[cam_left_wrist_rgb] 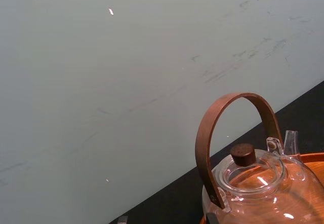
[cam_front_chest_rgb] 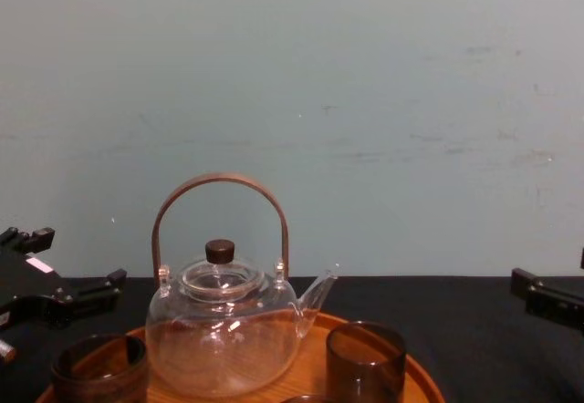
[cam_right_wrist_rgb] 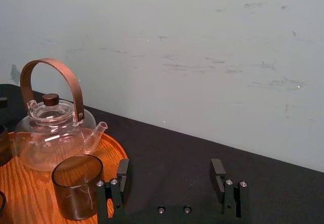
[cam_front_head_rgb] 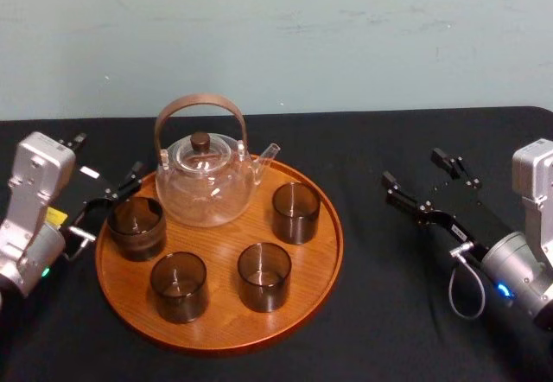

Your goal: Pick up the glass from the table and place it on the tray.

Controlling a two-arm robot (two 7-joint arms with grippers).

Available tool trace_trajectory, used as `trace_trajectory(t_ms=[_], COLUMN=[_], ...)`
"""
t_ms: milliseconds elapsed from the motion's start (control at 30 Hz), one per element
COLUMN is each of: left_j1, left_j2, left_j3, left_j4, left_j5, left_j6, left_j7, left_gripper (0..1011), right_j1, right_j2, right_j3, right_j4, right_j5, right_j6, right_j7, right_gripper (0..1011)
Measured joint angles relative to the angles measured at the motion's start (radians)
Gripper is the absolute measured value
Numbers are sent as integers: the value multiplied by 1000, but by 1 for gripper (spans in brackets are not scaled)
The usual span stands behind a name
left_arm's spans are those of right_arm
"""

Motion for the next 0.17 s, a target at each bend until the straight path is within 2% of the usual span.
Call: trace_trajectory(t_ms=[167], left_j1=[0], left_j2=[0], left_j3=[0], left_j4=[0], left_j5=[0], left_j6=[0], left_j7=[0], left_gripper=[1001], right_j1=[0], right_j2=[0], right_j3=[0], right_j4=[0], right_j5=[0], right_j6=[0], right_j7=[0], right_gripper=[1002])
